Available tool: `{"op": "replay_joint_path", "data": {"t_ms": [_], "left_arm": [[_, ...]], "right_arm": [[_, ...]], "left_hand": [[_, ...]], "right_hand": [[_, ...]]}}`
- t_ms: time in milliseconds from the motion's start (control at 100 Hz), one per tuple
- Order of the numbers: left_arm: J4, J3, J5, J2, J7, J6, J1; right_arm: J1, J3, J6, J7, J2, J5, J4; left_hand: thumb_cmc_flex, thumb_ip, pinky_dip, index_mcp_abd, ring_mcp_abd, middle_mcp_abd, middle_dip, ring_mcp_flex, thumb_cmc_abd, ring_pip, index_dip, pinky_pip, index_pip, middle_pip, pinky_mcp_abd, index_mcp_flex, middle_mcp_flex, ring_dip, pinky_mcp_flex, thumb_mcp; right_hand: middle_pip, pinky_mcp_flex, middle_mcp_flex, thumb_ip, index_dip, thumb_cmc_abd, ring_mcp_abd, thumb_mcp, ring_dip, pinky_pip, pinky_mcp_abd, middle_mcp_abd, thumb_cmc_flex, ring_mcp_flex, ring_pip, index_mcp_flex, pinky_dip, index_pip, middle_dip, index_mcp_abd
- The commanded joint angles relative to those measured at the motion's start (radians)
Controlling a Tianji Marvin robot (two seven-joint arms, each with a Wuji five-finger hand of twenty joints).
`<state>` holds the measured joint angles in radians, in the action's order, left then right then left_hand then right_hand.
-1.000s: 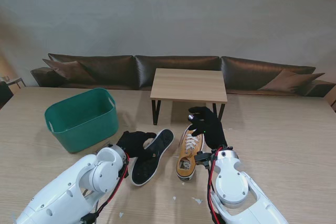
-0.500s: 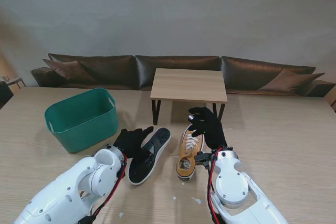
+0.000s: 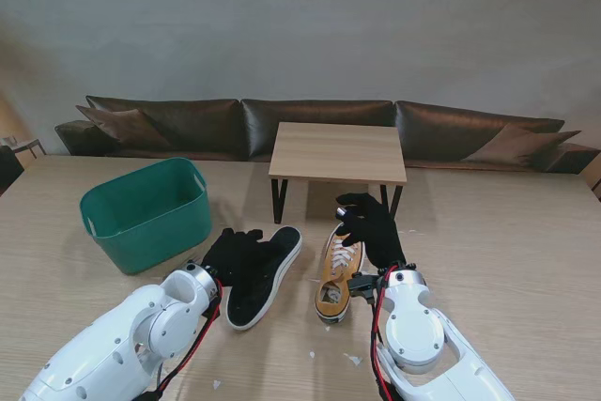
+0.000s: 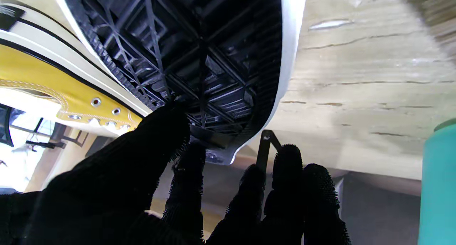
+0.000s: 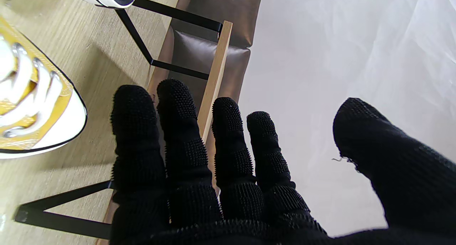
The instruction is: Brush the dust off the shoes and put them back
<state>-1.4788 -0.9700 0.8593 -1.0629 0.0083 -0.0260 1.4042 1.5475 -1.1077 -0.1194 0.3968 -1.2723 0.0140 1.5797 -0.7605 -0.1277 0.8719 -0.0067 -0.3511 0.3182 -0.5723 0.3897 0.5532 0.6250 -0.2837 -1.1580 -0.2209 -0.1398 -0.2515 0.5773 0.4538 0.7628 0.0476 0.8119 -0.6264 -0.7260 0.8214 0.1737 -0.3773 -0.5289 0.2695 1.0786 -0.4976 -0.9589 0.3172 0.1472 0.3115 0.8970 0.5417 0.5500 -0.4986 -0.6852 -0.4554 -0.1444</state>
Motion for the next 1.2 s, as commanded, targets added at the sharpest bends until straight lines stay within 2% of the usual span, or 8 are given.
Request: {"op": "replay_joint_path", "data": {"t_ms": [0,30,70,260,480,790,1190], "left_arm": [[0.018,0.003,0.009,-0.006,-0.023,0.000,0.003],[0.022,0.004,0.007,-0.007,-0.019,-0.002,0.001],[0.025,0.007,-0.002,-0.008,-0.022,-0.002,-0.002],[0.049,0.038,-0.048,-0.009,-0.054,0.002,-0.026],[0.083,0.096,-0.073,-0.008,-0.086,0.034,-0.063],[0.106,0.103,-0.073,-0.007,-0.093,0.104,-0.047],[0.150,0.113,-0.102,-0.007,-0.101,0.144,-0.035]], "right_arm": [[0.009,0.001,0.001,-0.019,-0.001,0.001,0.003],[0.009,0.001,0.001,-0.021,-0.001,0.003,0.003],[0.010,0.000,0.002,-0.022,-0.001,0.005,0.003],[0.012,-0.003,0.004,-0.025,-0.001,0.011,0.002],[0.014,-0.008,0.005,-0.031,0.001,0.018,0.001],[0.012,-0.011,0.004,-0.032,0.000,0.022,-0.007],[0.013,-0.010,0.004,-0.034,-0.001,0.030,-0.012]], "left_hand": [[-0.028,0.020,0.020,0.015,-0.006,0.000,-0.044,0.063,0.045,0.047,-0.096,-0.070,-0.093,-0.028,0.007,0.075,0.052,0.021,0.038,0.050],[-0.027,0.019,0.015,0.025,-0.008,-0.004,-0.059,0.087,0.049,0.061,-0.132,-0.089,-0.132,-0.047,0.001,0.112,0.094,0.023,0.059,0.054],[-0.025,0.018,0.013,0.026,-0.008,-0.009,-0.063,0.097,0.045,0.065,-0.138,-0.096,-0.136,-0.055,-0.001,0.112,0.109,0.022,0.068,0.051],[-0.017,0.017,-0.002,0.043,-0.012,-0.024,-0.070,0.112,0.035,0.073,-0.123,-0.114,-0.094,-0.076,-0.006,0.115,0.132,0.020,0.080,0.027],[-0.018,0.018,-0.012,0.081,-0.012,-0.042,-0.076,0.143,0.035,0.077,-0.118,-0.121,-0.086,-0.106,-0.008,0.171,0.170,0.016,0.102,0.017],[-0.031,0.017,-0.035,0.161,-0.001,-0.026,-0.076,0.198,0.049,0.081,-0.100,-0.131,-0.051,-0.132,-0.008,0.213,0.202,0.005,0.168,0.028],[-0.028,0.016,-0.051,0.167,0.008,-0.031,-0.074,0.211,0.054,0.073,-0.084,-0.134,-0.033,-0.139,0.001,0.215,0.210,-0.006,0.177,0.028]], "right_hand": [[-0.011,0.412,-0.009,-0.026,0.015,0.023,0.008,0.016,0.003,0.022,0.005,0.006,-0.023,0.015,0.011,-0.016,-0.022,-0.004,0.015,0.015],[-0.010,0.411,-0.009,-0.026,0.015,0.022,0.009,0.016,0.003,0.021,0.005,0.006,-0.023,0.015,0.011,-0.015,-0.023,-0.004,0.015,0.015],[-0.010,0.412,-0.009,-0.026,0.015,0.022,0.009,0.016,0.003,0.022,0.006,0.008,-0.023,0.016,0.012,-0.015,-0.023,-0.004,0.015,0.014],[-0.009,0.411,-0.006,-0.026,0.015,0.023,0.011,0.017,0.003,0.023,0.007,0.008,-0.024,0.017,0.012,-0.011,-0.023,-0.003,0.015,0.013],[-0.009,0.411,-0.005,-0.026,0.016,0.024,0.015,0.017,0.003,0.023,0.009,0.009,-0.026,0.017,0.011,-0.010,-0.024,-0.001,0.015,0.013],[-0.008,0.410,-0.007,-0.026,0.015,0.025,0.010,0.017,0.002,0.023,0.008,0.010,-0.027,0.018,0.012,-0.009,-0.025,0.000,0.014,0.012],[-0.009,0.409,-0.007,-0.026,0.015,0.025,0.012,0.016,0.002,0.023,0.008,0.010,-0.026,0.018,0.012,-0.009,-0.025,0.000,0.014,0.012]]}}
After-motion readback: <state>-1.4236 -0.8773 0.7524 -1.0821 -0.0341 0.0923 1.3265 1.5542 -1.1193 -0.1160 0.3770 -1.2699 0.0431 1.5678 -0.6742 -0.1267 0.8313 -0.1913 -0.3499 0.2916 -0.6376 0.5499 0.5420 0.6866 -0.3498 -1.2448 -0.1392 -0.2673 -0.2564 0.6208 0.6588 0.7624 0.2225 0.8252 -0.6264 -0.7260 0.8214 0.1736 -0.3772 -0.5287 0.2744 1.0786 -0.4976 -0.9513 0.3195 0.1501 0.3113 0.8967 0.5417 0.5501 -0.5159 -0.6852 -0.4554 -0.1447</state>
